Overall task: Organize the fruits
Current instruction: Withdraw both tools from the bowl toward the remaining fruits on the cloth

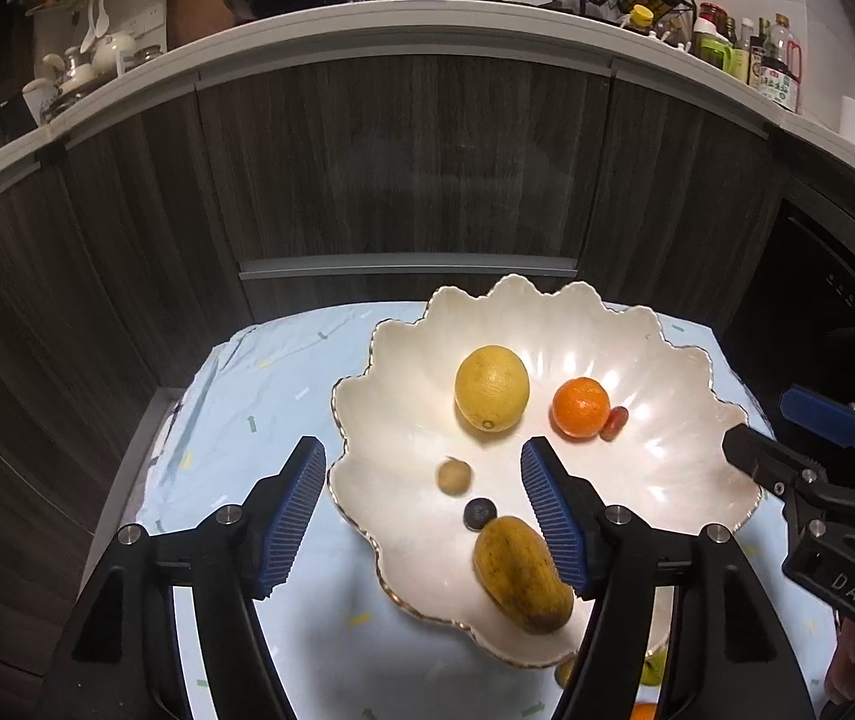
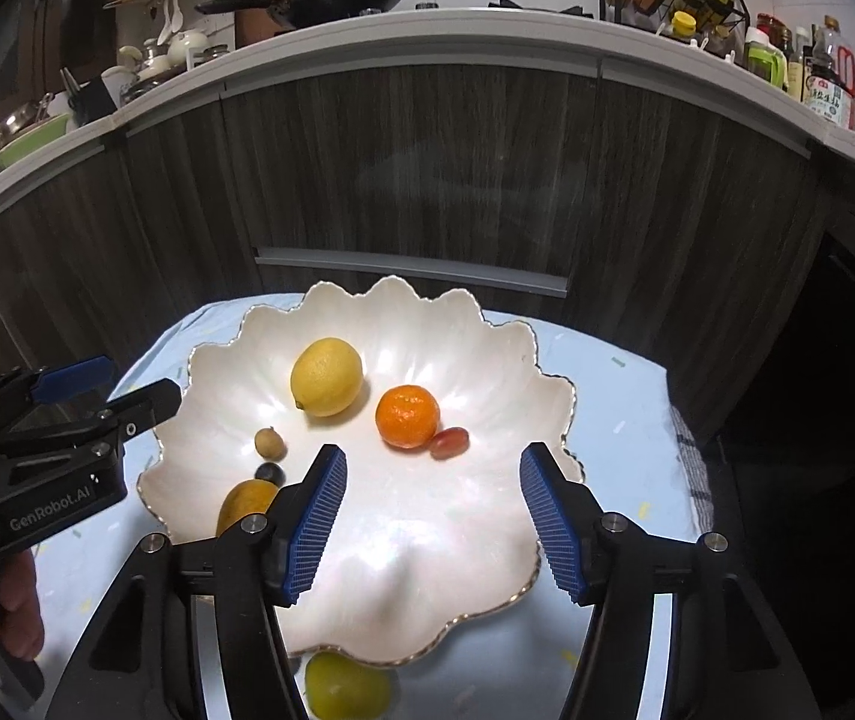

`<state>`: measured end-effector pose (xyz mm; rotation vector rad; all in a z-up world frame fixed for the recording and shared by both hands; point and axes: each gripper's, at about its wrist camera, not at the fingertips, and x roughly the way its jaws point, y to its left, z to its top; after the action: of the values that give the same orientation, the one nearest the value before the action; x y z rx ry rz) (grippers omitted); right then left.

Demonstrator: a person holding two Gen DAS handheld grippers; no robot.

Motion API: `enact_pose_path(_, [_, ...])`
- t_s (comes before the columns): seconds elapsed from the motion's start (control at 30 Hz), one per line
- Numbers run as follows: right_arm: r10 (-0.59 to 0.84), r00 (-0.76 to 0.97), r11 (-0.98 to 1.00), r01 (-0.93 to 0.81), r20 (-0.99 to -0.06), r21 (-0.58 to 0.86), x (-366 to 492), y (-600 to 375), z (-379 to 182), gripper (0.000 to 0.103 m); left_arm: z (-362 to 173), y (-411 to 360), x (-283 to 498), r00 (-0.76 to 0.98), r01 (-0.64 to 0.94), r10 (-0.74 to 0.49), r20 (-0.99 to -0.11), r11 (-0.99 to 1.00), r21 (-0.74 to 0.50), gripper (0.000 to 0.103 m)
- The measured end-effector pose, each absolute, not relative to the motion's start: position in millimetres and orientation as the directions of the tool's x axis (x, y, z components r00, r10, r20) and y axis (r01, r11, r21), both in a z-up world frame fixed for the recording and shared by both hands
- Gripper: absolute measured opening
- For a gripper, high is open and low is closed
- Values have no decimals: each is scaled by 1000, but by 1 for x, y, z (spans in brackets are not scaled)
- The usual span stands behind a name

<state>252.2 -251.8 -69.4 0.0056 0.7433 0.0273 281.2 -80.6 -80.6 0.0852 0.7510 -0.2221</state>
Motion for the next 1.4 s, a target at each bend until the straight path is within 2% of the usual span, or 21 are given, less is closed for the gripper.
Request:
enact_pose_path(0.6, [4, 777, 1000, -13, -630, -10, 193, -238, -29, 61, -42, -64, 226, 750, 253, -185, -635, 967, 16, 68])
enact_pose_path(1.4, [20, 752, 999, -41, -659, -16, 154, -219, -40, 61, -51, -42, 167, 755, 241, -162, -636, 970, 39, 68])
